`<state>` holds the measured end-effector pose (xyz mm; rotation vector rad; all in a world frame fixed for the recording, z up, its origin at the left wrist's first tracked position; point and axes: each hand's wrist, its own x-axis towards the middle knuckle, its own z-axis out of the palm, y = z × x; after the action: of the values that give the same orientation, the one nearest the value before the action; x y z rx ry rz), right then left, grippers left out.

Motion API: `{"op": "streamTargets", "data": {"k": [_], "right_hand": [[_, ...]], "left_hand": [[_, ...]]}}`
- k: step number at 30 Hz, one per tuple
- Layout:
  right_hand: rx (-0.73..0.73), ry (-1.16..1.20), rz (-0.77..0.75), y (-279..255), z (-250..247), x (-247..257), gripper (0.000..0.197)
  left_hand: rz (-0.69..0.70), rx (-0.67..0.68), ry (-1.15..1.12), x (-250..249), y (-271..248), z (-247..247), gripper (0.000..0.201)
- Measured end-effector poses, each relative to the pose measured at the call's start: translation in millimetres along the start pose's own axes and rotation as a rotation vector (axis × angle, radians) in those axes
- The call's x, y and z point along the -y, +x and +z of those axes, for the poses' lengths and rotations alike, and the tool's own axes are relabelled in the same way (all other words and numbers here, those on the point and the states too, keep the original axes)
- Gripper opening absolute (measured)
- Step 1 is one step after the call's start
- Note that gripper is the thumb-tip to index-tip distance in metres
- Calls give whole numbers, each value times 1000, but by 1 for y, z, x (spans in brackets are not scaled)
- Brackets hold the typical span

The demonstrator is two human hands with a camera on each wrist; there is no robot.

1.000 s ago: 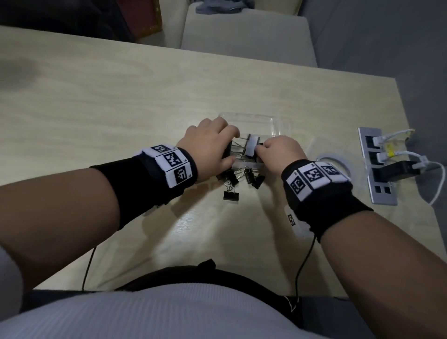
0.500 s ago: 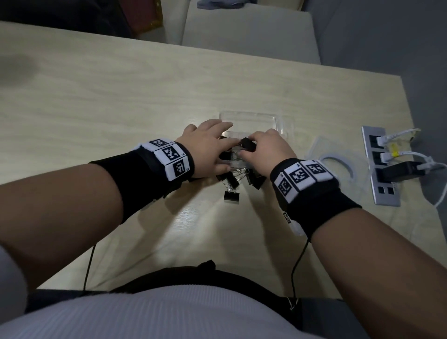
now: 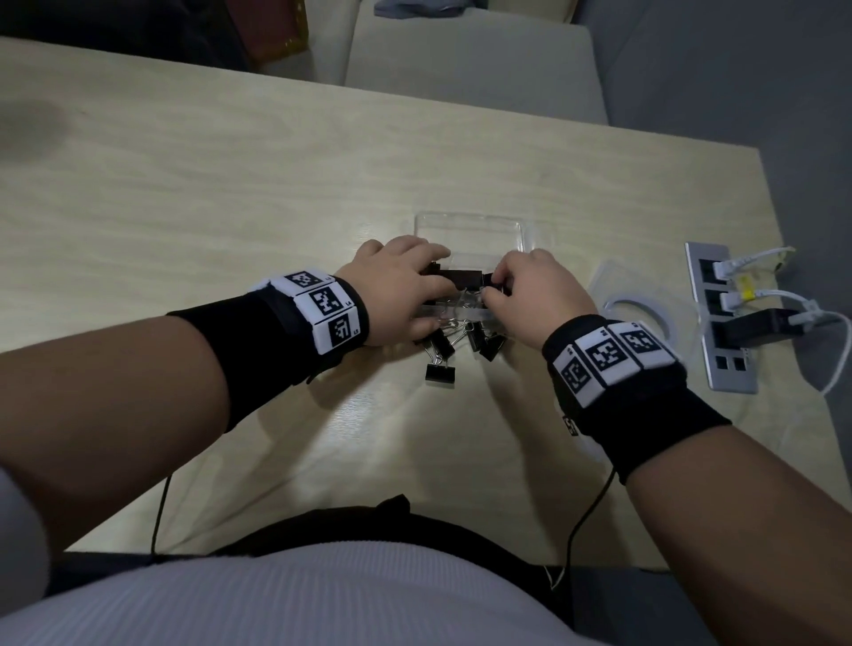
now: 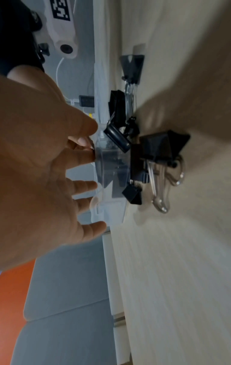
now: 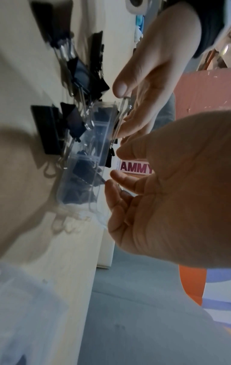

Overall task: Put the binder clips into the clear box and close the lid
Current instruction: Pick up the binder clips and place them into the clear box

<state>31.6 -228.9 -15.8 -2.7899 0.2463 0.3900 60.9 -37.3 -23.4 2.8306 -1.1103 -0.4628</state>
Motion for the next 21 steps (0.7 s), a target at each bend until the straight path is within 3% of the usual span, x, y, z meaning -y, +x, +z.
{"op": "streamTargets", "data": {"k": [5,9,13,17,20,21], "right_hand": [[7,24,-24,-6,7,-2,20],[-39,240,-114,-16,5,0,12],[-66,541,-75,-27,7,3,20],[-99,731,23,-24,7,1,14],[-117,683,51,-20,6,-6,1],[-116,637,55,-18,6,-9,5]], "left_hand": [[21,37,83,-3,2,2,48],[9,-103,84,-9,8,-3,42],[-52,-122,72,-22,20,-20,39],[-59,-31,-136,-31,29,-30,30],[-44,23,-277,-29,28,-30,29],[-55,17,-282,-26,27,-29,32]]}}
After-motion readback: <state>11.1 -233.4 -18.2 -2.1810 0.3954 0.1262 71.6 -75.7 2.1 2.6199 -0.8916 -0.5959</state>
